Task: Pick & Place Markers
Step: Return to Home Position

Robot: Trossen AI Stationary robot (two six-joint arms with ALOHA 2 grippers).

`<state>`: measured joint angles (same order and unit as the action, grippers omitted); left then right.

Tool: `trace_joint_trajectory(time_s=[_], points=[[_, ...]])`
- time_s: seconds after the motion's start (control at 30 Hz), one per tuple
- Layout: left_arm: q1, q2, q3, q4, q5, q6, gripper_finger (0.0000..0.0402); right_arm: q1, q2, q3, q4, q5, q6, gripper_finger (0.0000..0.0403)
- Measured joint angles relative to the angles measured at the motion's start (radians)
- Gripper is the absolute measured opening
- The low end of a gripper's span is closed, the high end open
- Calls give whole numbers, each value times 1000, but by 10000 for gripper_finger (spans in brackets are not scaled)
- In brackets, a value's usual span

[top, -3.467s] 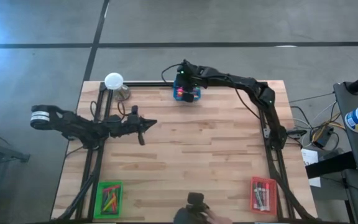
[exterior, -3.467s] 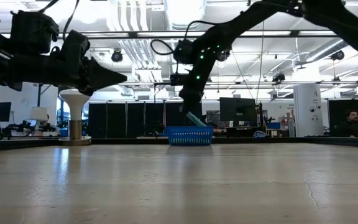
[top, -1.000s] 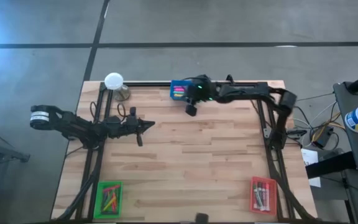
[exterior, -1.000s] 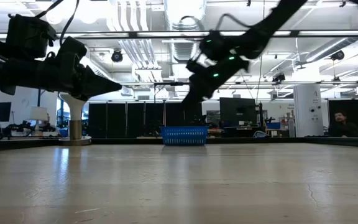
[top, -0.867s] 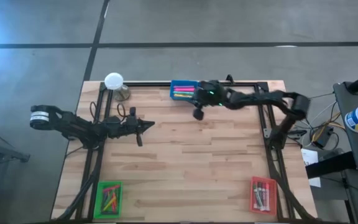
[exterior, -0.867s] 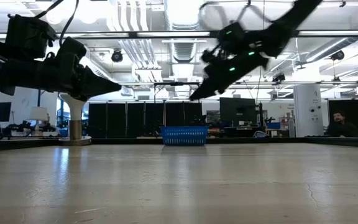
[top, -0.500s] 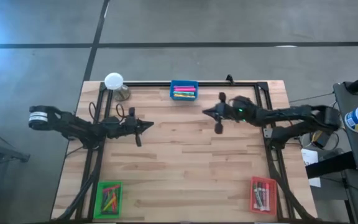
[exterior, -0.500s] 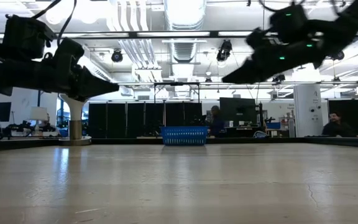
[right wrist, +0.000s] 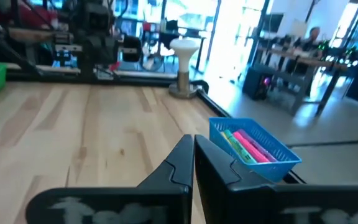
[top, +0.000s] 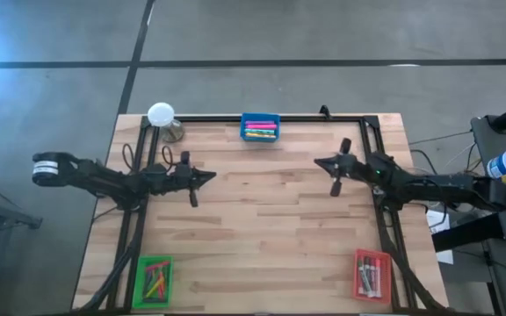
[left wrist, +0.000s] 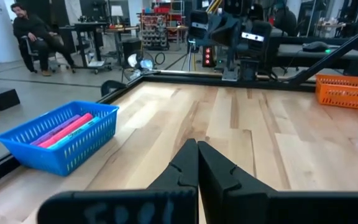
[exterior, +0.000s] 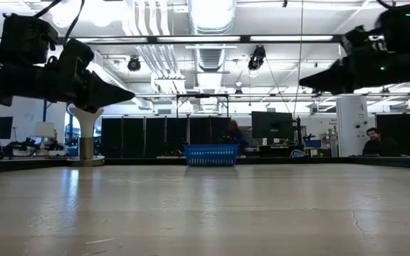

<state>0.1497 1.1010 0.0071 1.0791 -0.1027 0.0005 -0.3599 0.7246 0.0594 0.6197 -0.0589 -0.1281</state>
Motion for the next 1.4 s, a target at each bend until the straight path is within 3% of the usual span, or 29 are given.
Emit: trace_joint_trajectory(time_s=[0.3,0.73,0.97,1.27,1.4], points=[[1,-145,0,-151,1,-3,0,0,-223,-50,-115,2,-1,9],[2,-422,0,-427,8,-1,0,-1,-360,-50,-253,6,25,9],[2,-573,0,-569,60,2,0,-1,-461,-50,-353,9,25,8],[3,-785,-1,-762,54,5,0,-1,-666,-50,-490,29,25,8],[4,-902,-1,-858,-2,7,0,0,-725,-49,-545,27,45,8]])
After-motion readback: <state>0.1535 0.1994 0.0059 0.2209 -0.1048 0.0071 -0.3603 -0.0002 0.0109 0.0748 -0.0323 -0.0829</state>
